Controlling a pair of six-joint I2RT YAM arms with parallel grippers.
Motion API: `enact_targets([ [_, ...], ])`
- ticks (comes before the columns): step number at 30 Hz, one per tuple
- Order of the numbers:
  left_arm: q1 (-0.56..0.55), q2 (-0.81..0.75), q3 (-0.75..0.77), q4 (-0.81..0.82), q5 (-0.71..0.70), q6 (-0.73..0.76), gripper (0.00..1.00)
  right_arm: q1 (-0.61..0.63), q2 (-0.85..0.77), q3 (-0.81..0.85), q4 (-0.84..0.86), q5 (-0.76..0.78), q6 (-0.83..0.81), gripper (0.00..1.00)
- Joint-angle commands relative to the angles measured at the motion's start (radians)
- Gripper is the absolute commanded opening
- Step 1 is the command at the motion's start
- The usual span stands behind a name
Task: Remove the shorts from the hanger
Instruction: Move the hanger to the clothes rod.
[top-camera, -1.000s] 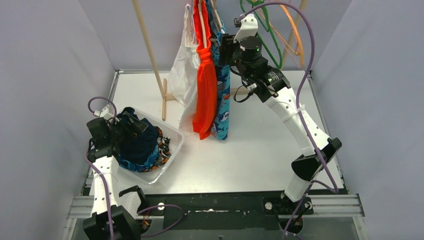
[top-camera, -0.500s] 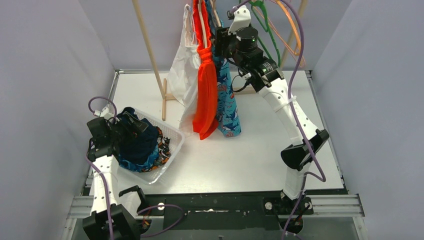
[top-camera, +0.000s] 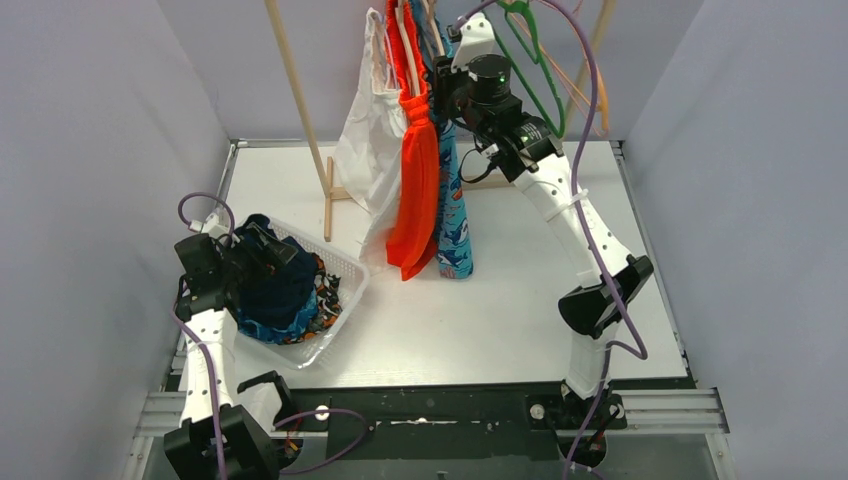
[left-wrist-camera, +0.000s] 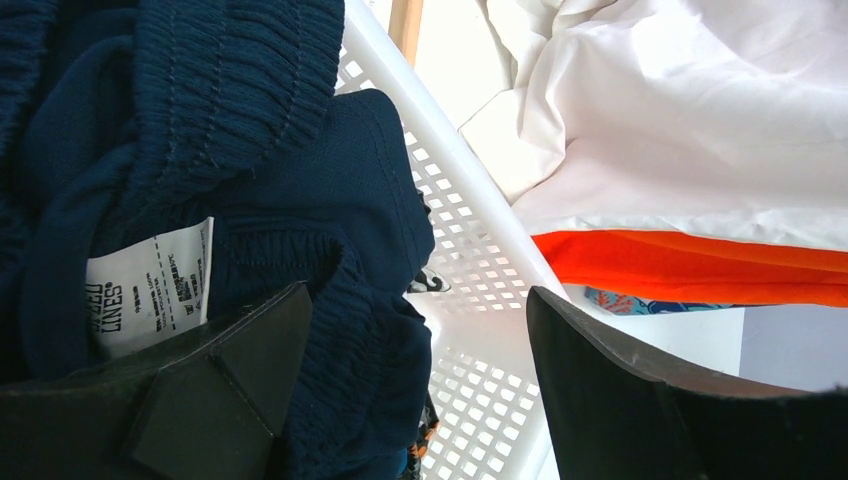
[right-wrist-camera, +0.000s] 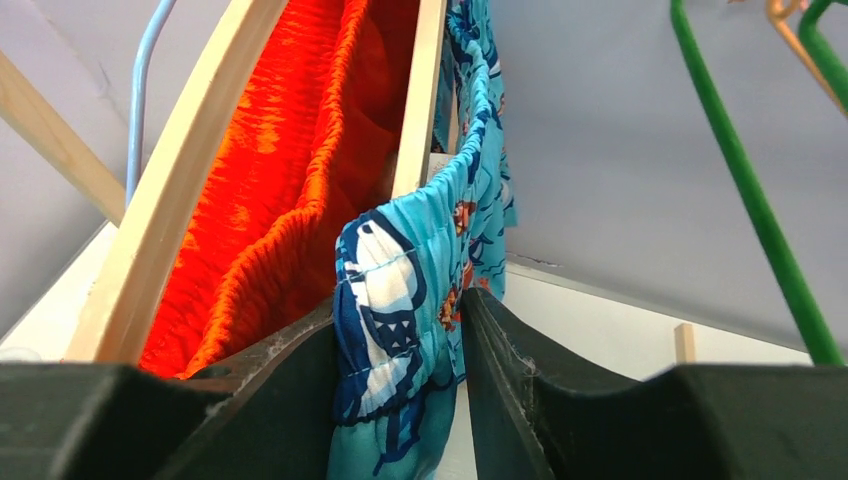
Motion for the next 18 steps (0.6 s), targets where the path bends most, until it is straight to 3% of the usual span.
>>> enact_targets([
  [1, -0.003, -0.005, 0.011, 0.043, 0.015, 0.004, 0.79, 0.000, -0.088, -0.027, 0.114, 0.131, -0.054, 0.11],
  [6, -0.014, -0.016, 0.011, 0.037, -0.005, 0.003, 0.79, -0.011, -0.173, -0.150, 0.201, 0.184, -0.059, 0.01],
  [13, -0.018, -0.012, 0.011, 0.039, 0.002, 0.004, 0.79, -0.053, -0.243, -0.233, 0.241, 0.183, -0.047, 0.00],
  [18, -0.019, -0.015, 0.011, 0.040, 0.002, 0.004, 0.79, -0.096, -0.253, -0.228, 0.235, 0.096, -0.014, 0.00],
])
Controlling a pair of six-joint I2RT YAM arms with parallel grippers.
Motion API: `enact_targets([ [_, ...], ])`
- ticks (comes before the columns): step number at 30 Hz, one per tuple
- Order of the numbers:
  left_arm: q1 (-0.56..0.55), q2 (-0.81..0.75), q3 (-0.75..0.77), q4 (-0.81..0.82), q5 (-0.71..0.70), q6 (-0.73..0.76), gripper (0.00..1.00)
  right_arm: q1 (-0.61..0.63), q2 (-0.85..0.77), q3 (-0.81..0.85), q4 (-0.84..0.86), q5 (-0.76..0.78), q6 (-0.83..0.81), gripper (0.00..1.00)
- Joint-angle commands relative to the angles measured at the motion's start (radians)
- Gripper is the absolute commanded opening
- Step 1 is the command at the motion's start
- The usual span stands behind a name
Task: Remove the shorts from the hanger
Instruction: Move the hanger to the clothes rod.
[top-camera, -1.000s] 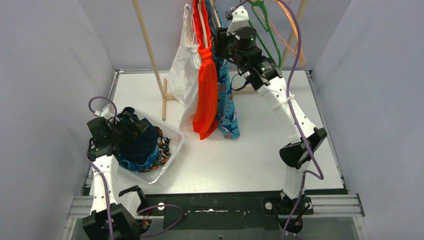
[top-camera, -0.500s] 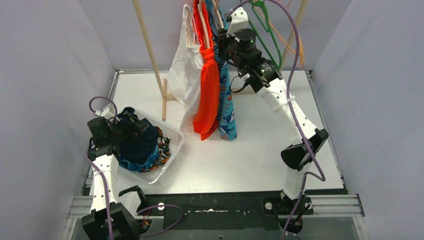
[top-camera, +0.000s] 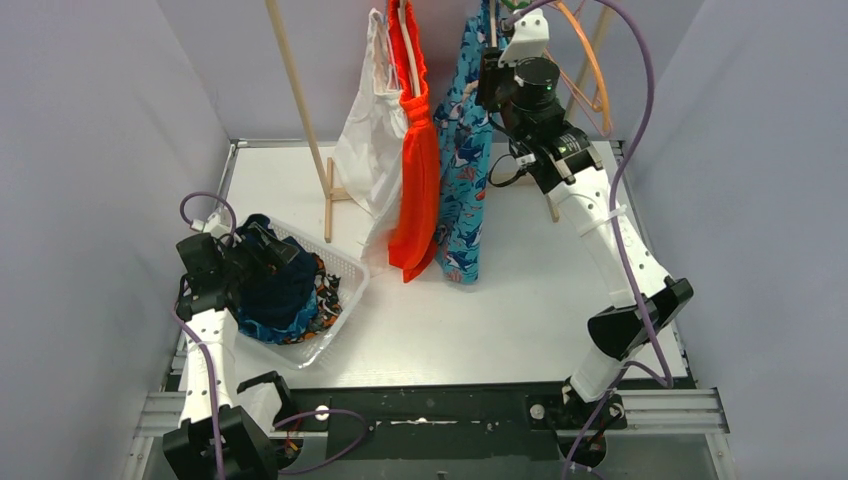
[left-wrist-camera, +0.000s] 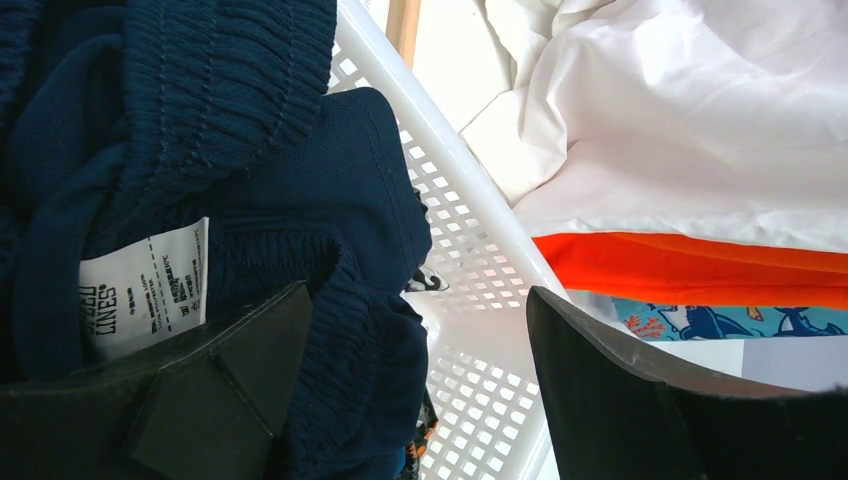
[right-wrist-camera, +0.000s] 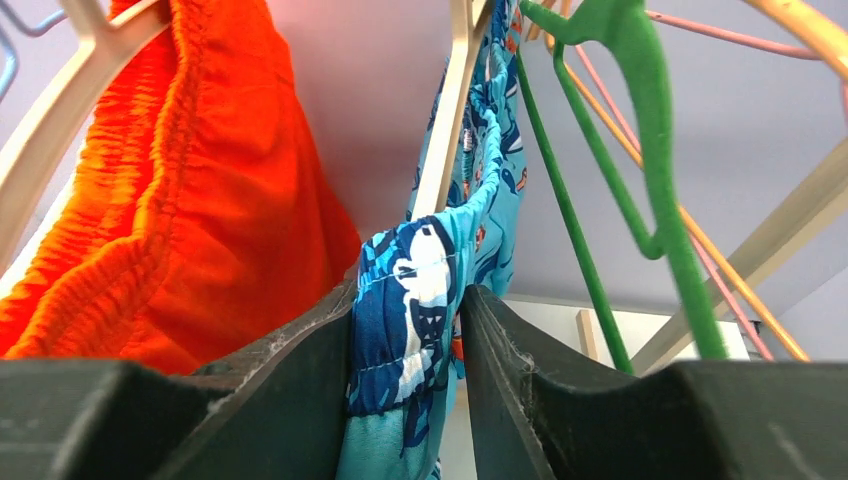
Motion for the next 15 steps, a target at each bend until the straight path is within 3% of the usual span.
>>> enact_targets([
  [1, -0.005, -0.015, 0.011, 0.040, 0.008, 0.003, 0.79, -0.030, -0.051, 0.018, 0.091, -0.045, 0.023, 0.00],
  [15, -0.024, -0.014, 0.011, 0.037, -0.001, 0.003, 0.79, -0.090, -0.100, 0.039, 0.074, -0.291, 0.093, 0.00],
])
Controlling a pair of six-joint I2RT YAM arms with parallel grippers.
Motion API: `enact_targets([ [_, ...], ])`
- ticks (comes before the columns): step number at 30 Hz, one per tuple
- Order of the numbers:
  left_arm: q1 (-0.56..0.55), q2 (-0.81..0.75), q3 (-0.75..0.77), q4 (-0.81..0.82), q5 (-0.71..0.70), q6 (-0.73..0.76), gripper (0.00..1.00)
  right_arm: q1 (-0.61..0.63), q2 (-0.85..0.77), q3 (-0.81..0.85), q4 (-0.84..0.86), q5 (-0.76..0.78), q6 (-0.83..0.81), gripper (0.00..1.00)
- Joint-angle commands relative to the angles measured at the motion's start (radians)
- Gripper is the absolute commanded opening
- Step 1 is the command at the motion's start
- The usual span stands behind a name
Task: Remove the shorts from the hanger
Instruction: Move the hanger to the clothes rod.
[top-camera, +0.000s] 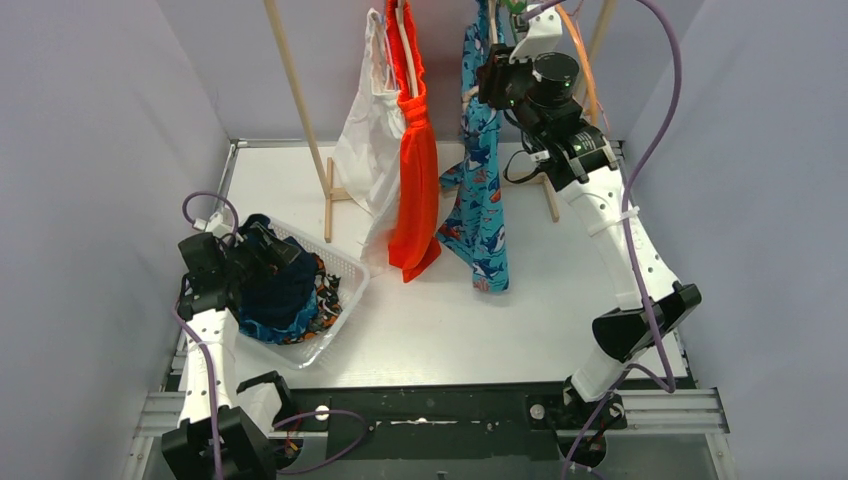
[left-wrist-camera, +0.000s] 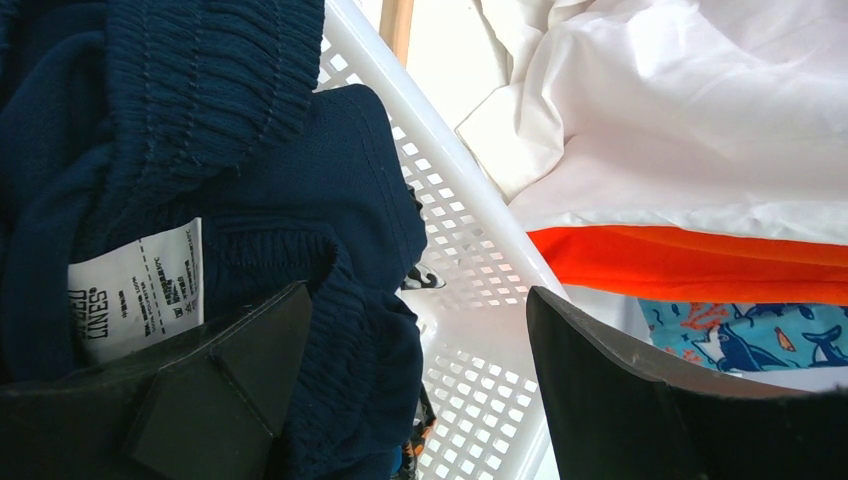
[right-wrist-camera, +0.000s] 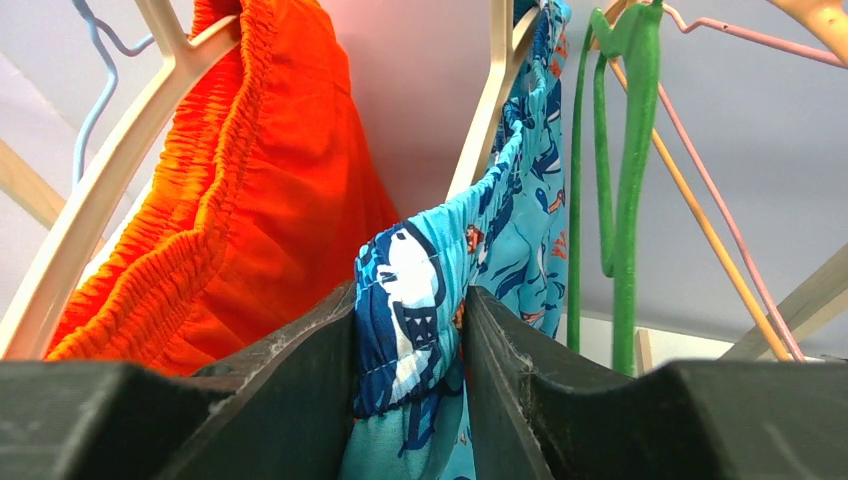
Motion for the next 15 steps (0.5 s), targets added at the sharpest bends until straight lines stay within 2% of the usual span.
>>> enact_targets([
  [1, -0.013, -0.013, 0.011, 0.035, 0.000, 0.003, 0.79, -0.034, -0.080, 0.036, 0.084, -0.137, 0.015, 0.00],
  [6, -0.026, -0.014, 0.011, 0.030, -0.012, 0.003, 0.79, -0.063, -0.083, 0.040, 0.110, -0.193, -0.026, 0.00],
  [15, -0.034, -0.017, 0.011, 0.025, -0.025, 0.003, 0.79, -0.142, -0.072, 0.016, 0.209, -0.313, 0.047, 0.00],
])
